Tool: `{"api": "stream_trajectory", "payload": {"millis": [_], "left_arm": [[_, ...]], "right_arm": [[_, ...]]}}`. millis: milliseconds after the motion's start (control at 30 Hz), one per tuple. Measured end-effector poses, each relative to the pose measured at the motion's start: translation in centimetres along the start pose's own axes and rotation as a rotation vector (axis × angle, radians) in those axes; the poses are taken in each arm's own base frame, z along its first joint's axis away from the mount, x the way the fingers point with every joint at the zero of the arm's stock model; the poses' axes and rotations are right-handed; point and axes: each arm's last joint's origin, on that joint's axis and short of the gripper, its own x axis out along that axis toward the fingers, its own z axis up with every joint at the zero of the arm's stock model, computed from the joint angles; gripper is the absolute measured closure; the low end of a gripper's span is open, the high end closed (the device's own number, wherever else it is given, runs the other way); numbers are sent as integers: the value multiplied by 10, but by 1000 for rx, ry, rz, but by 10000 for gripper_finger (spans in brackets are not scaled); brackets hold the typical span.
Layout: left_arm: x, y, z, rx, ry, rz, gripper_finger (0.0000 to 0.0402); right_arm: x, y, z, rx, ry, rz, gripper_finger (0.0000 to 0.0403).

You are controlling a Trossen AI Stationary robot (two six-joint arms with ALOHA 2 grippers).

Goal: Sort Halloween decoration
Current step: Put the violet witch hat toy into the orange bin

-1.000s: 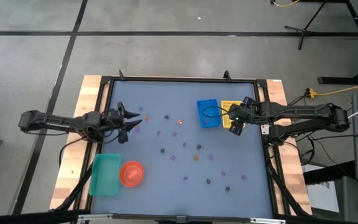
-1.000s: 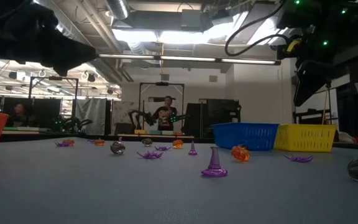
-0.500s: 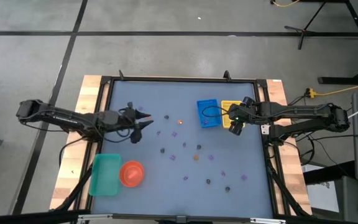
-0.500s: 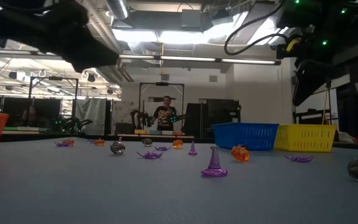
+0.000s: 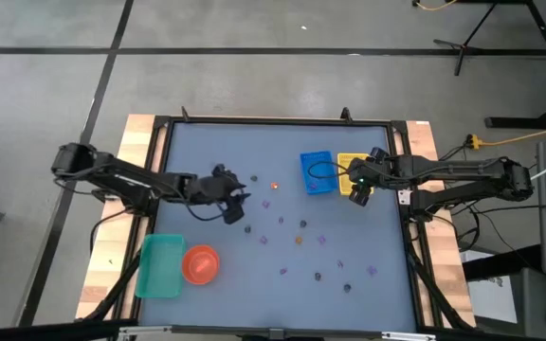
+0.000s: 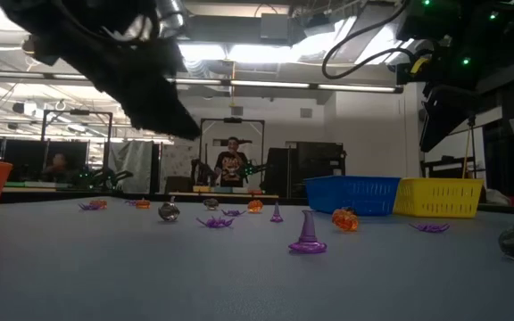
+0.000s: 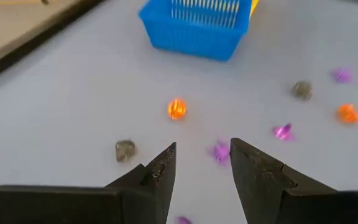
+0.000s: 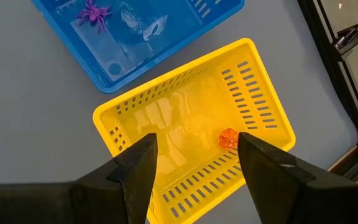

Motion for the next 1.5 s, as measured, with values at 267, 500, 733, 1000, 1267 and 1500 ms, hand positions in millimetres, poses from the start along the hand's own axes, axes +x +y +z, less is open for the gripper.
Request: {"api": "stream_trajectory", "payload": {"millis": [267,500,733,1000,1267,1500], "left_arm": [[21,-4,-14,-27,116,42,264],[31,-4,-28,-25,192,68,264],[41,-4,-40,-27,249,94,264],[44,-4,-45,-20,265,103,264],[44,-4,-45,-17,268,110,270],[43,-2,-48,-52,296,130,299]], "right_arm": [[0,0,0,0,0,0,180],[0,0,0,0,0,0,180],[0,0,0,0,0,0,180],[0,0,0,0,-1,0,180],[0,0,0,1,-1,0,180],[0,0,0,1,-1,0,180]]}}
